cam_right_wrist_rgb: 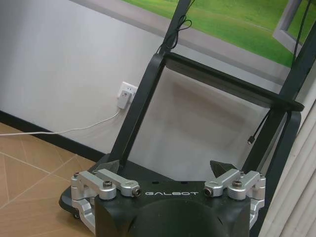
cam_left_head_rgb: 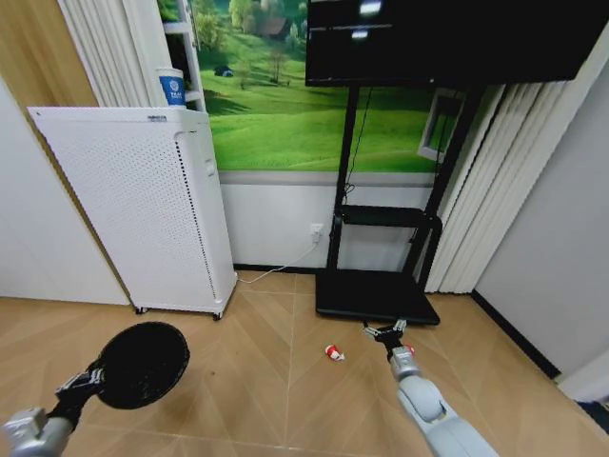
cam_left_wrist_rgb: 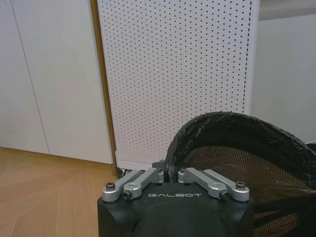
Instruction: Pick up the trash bin and place the garbage on the floor into it.
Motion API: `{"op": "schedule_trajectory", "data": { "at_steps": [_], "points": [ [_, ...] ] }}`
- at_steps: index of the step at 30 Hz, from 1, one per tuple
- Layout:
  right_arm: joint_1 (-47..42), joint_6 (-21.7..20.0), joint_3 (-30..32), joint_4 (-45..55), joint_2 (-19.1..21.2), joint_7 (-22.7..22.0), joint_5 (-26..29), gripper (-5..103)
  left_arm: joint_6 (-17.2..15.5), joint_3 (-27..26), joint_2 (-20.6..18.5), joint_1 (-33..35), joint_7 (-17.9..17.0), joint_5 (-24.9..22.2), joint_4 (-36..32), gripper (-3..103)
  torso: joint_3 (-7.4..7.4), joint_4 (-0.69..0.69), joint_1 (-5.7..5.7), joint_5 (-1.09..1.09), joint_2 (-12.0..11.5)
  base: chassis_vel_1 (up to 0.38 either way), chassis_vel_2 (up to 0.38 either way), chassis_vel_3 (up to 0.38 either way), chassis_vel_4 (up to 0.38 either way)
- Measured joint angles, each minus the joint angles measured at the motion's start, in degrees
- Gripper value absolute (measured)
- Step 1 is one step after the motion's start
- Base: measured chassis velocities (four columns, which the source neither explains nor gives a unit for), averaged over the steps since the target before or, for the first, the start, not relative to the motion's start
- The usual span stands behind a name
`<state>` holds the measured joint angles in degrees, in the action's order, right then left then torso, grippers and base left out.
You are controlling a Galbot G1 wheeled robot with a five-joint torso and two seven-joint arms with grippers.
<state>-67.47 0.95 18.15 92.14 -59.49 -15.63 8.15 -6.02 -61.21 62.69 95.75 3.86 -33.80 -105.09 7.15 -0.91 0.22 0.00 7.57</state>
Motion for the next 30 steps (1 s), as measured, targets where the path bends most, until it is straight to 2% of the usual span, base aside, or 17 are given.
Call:
{"op": "schedule_trajectory", "data": {
  "at_steps": [8, 24, 30],
  "points": [
    [-1.12, 0.30, 0.78, 0.41, 0.07, -0.04, 0.13, 100, 0.02, 0.09, 0.04, 0.27, -0.01, 0.19, -0.14, 7, 0.00, 0.01, 0.00, 0.00, 0.00, -0.047, 0.054, 0.051, -0.045],
    [-3.17, 2.42, 2.08, 0.65, 1.18, 1.18, -0.16, 100, 0.07, 0.54, 0.52, 0.35, 0.10, 0.54, -0.74, 7, 0.03, 0.01, 0.04, 0.01, -0.01, -0.191, 0.192, 0.173, -0.156],
    [-5.17, -0.13, 2.83, 2.27, 4.18, 5.97, 0.14, 100, 0.20, 0.90, 1.05, 0.34, 0.10, 0.80, -1.05, 7, 0.00, 0.01, 0.01, -0.01, 0.00, 0.008, 0.012, -0.016, -0.007]
  ]
}}
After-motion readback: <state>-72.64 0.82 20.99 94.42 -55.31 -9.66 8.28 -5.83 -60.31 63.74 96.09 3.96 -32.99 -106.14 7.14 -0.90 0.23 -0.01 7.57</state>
